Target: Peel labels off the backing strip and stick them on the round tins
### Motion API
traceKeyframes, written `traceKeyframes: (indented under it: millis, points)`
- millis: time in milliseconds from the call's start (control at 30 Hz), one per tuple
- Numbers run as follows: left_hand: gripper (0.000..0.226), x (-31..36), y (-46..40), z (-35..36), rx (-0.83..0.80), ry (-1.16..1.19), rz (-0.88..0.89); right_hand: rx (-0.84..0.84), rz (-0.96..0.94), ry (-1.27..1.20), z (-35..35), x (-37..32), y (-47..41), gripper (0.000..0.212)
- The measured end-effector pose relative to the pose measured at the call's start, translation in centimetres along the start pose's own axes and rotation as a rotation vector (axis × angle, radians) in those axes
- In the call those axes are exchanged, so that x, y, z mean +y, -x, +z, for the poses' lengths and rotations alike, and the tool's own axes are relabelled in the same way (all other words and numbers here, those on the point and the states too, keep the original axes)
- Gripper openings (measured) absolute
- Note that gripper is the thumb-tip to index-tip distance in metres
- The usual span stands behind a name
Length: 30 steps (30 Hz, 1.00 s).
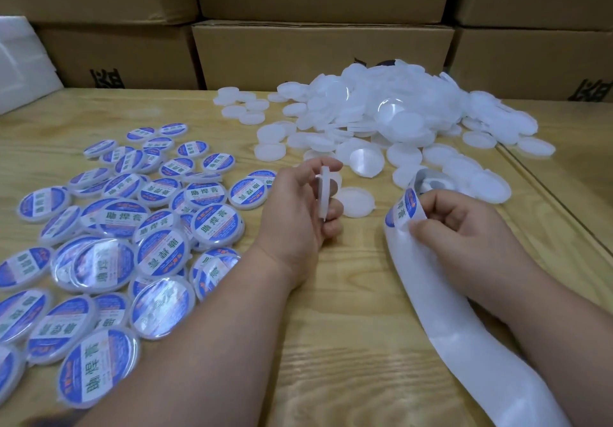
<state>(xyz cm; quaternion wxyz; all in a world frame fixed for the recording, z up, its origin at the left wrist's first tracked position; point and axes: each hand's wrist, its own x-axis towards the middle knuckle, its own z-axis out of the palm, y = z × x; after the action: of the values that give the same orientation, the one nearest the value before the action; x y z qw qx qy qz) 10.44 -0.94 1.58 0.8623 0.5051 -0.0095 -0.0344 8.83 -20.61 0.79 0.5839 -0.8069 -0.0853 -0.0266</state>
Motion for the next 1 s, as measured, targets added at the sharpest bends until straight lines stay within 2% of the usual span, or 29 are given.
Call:
traceKeyframes:
  millis: [133, 367, 567, 667, 800, 900, 1000]
  points:
    - [0.036, -0.9, -0.3, -0.2, 0.037, -0.325, 0.013, 0.005, -0.004, 0.003, 0.1, -0.1, 0.1, 0.017]
    - [0.044, -1.2, 0.0, -0.1, -0.004, -0.455, 0.078, 0.016, -0.059, 0.005, 0.4, -0.4, 0.4, 0.014]
    - [0.005, -1.4, 0.5, 0.7, 0.063, -0.556, 0.171, -0.006, -0.066, -0.043, 0.4, -0.6, 0.5, 0.014]
    - [0.022, -1.5, 0.7, 0.9, 0.078, -0.572, 0.233, -0.014, -0.073, -0.052, 0.3, -0.5, 0.5, 0.012]
    - [0.008, -1.3, 0.9, 1.1, 0.030, -0.569, 0.213, -0.020, -0.082, -0.043, 0.4, -0.4, 0.4, 0.013]
    - [0.026, -1.3, 0.9, 1.0, 0.037, -0.568, 0.208, -0.023, -0.088, -0.024, 0.3, -0.3, 0.3, 0.013]
    - [0.043, -1.2, 1.2, 1.2, -0.071, -0.579, 0.225, -0.024, -0.103, -0.033, 0.4, -0.1, 0.2, 0.013]
